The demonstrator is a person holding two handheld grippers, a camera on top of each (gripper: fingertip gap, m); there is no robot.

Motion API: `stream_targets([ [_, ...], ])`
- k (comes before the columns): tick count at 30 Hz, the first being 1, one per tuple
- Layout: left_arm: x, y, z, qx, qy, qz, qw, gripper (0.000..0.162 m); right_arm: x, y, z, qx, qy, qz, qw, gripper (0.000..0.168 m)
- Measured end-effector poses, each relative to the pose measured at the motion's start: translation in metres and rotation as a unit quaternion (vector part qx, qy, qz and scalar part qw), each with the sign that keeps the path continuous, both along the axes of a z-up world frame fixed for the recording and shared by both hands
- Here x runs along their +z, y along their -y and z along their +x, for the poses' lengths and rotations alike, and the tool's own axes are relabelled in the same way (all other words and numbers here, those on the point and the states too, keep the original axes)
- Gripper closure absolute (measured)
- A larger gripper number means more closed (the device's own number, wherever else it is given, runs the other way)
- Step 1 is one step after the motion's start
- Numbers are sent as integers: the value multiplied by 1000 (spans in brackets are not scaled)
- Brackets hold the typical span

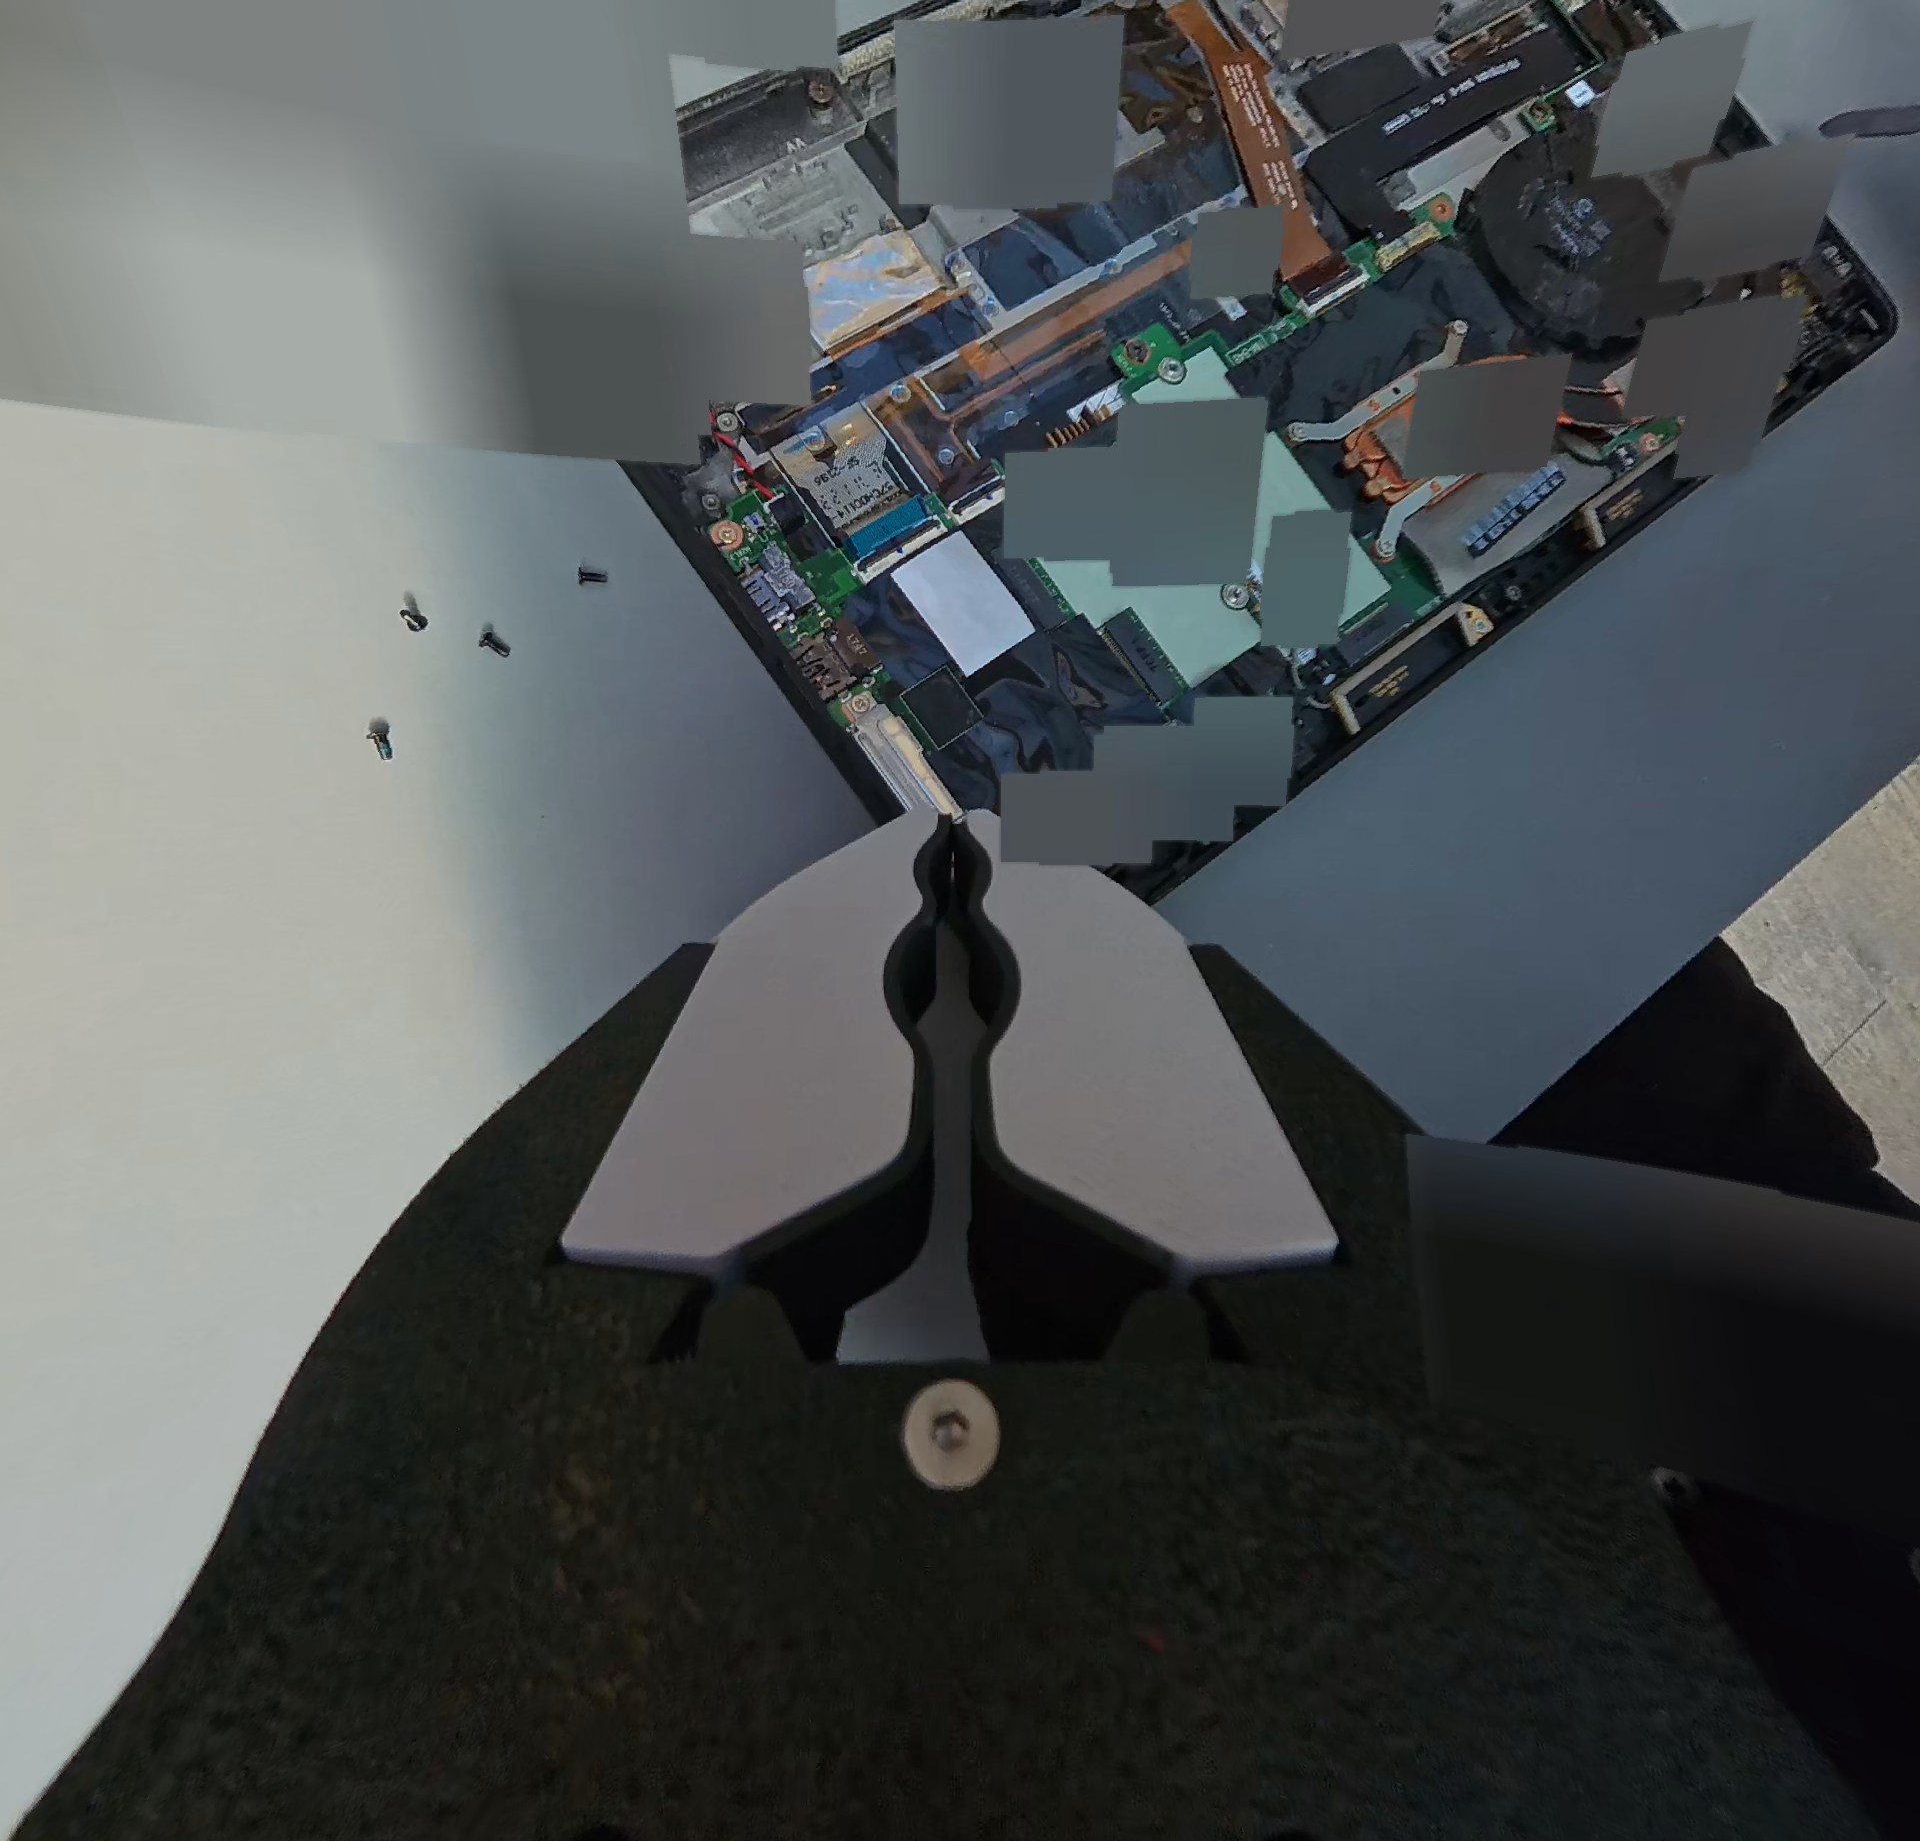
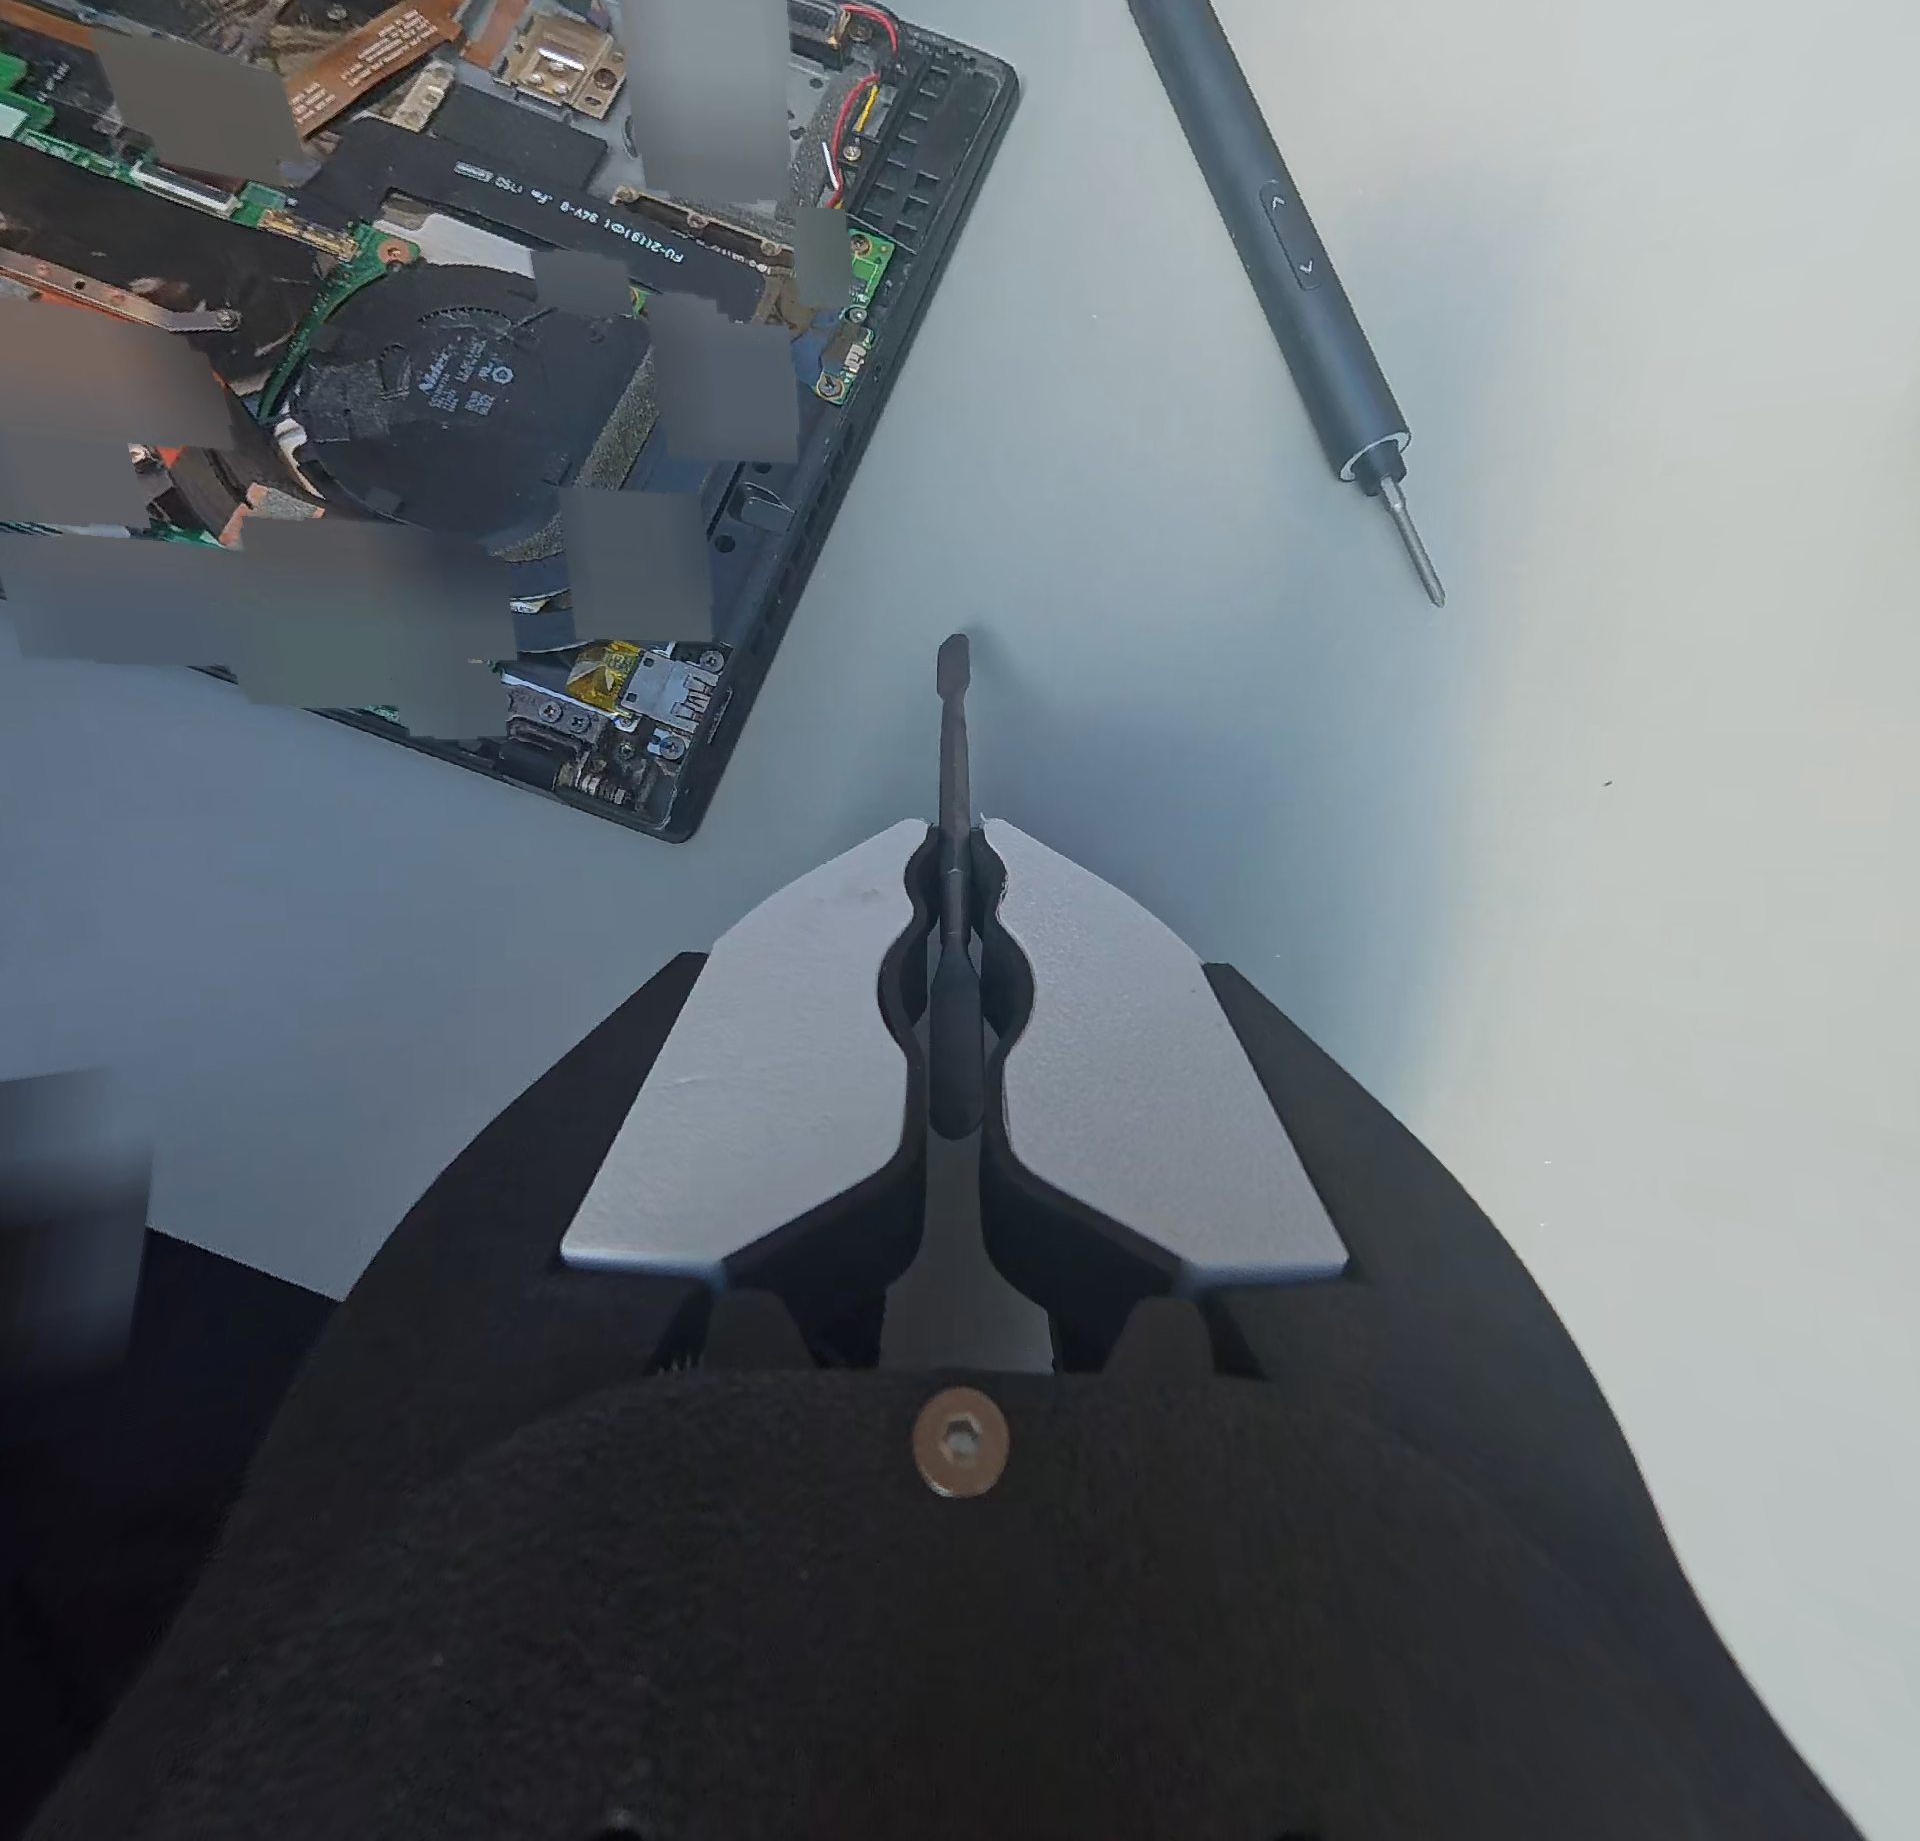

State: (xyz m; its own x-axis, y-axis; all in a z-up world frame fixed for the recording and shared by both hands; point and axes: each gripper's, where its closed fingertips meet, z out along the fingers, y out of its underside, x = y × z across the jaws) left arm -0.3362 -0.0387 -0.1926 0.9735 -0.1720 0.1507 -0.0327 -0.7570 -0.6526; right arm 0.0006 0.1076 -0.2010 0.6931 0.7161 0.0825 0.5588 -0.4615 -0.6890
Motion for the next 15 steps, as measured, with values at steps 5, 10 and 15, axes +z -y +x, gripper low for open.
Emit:
stream_targets([
  [5, -3, 0, 1, 0, 3, -3, 1000, 162, -8, -4, 3, -1, 23, 1, 1000, 164],
  [10, -4, 1, 1, 0, 4, -3, 1000, 162, -17, -3, 5, 5, 43, -16, 999, 165],
  [15, -5, 3, 0, 2, 4, -4, 1000, 162, -24, 0, 6, 15, 77, -22, 997, 164],
])
